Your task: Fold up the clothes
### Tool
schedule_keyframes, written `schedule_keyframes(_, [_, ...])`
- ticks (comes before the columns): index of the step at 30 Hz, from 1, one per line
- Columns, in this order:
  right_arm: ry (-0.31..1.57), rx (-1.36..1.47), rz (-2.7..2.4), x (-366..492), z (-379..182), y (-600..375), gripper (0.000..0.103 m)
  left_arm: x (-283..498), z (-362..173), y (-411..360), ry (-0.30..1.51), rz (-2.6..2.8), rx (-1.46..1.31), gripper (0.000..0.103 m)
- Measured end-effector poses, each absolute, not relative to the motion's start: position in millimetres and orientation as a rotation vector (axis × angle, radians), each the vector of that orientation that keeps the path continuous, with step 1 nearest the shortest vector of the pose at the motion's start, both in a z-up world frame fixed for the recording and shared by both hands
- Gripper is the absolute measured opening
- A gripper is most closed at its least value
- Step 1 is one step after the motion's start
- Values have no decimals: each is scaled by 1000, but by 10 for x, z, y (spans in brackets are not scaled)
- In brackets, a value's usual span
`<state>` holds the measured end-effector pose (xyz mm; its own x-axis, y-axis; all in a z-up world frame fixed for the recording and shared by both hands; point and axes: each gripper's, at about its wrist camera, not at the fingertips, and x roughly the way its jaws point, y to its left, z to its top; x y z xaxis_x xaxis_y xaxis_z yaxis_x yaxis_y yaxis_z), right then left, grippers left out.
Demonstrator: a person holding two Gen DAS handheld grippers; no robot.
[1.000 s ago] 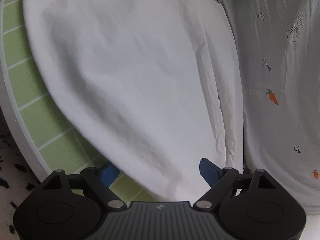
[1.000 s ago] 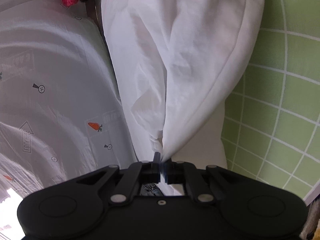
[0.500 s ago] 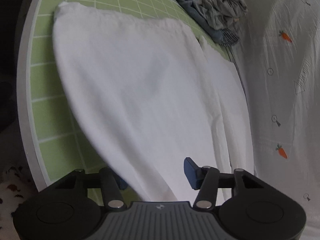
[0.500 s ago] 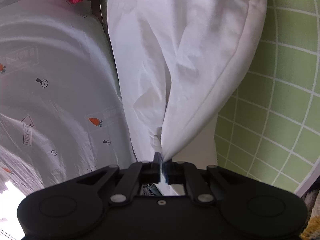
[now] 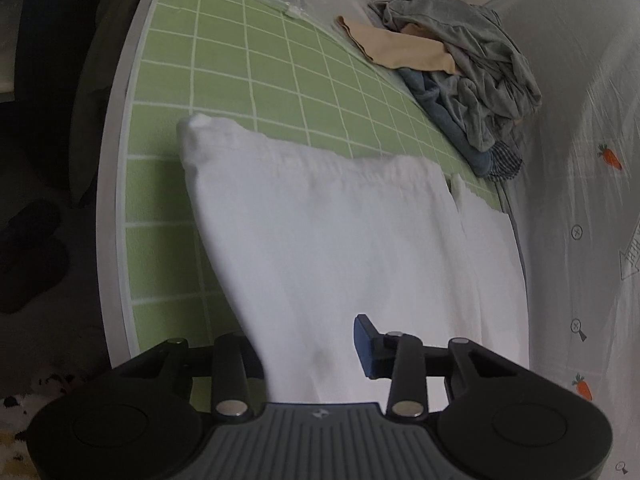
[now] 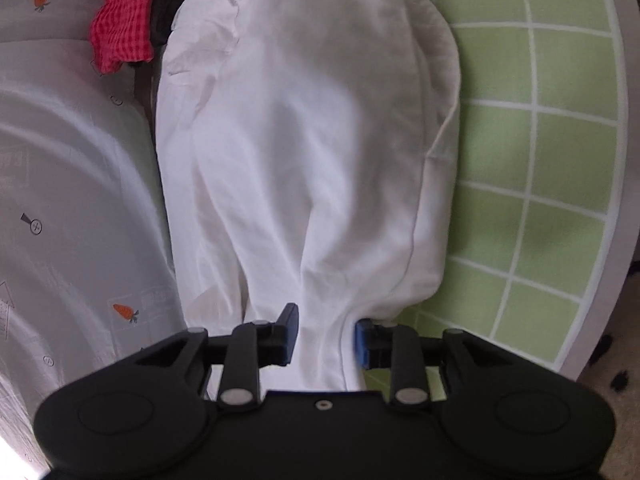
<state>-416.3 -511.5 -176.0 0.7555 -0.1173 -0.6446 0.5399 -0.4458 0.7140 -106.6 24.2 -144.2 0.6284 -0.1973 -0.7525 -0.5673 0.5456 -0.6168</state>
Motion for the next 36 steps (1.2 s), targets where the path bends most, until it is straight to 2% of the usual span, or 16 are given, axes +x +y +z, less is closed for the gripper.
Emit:
schedule_keyframes(1, [313, 1909, -794, -4188, -1780, -5098, 31, -1051, -1438, 280, 891, 265, -1006, 40])
schedule_keyframes(3, [302, 1914, -824, -4300, -1787, -5047, 34, -1016, -1413, 334, 875, 257, -1021, 30])
schedule_keyframes(5, [304, 1903, -850, -4329, -1790, -5016, 35, -981, -1383, 360, 866, 247, -1026, 11])
schedule_keyframes(7, [296, 1904, -875, -4391, -1851, -4980, 36, -942, -1353, 371, 859, 233, -1027, 2])
schedule_keyframes(10, [283, 1901, -883, -4501, -1897, -4954, 41, -871, -1297, 361, 837, 190, -1046, 2])
schedule_keyframes(17, [312, 1851, -936, -4433, -1998, -4745, 60, -659, -907, 332, 765, 116, -1080, 1])
schedule_keyframes(25, [199, 1677, -1033, -4899, -1822, -4402, 69, -445, -604, 233, 750, 35, -1033, 1])
schedule_keyframes(26, [169, 1665, -1038, -4934, -1804, -4382, 67, -431, -597, 224, 753, 32, -1021, 1])
schedule_keyframes(28, [107, 1663, -1038, -4931, -1799, -4404, 53, -425, -619, 229, 758, 39, -1022, 1])
schedule_keyframes(29, [75, 1675, -1030, -4885, -1808, -4448, 34, -430, -640, 238, 760, 45, -1035, 1])
schedule_keyframes(31, [11, 1710, -1013, -4840, -1778, -4457, 9, -460, -685, 259, 757, 54, -1064, 1])
schedule_keyframes(36, [-93, 1686, -963, -4748, -1464, -4520, 9, -536, -668, 290, 738, 76, -1080, 1])
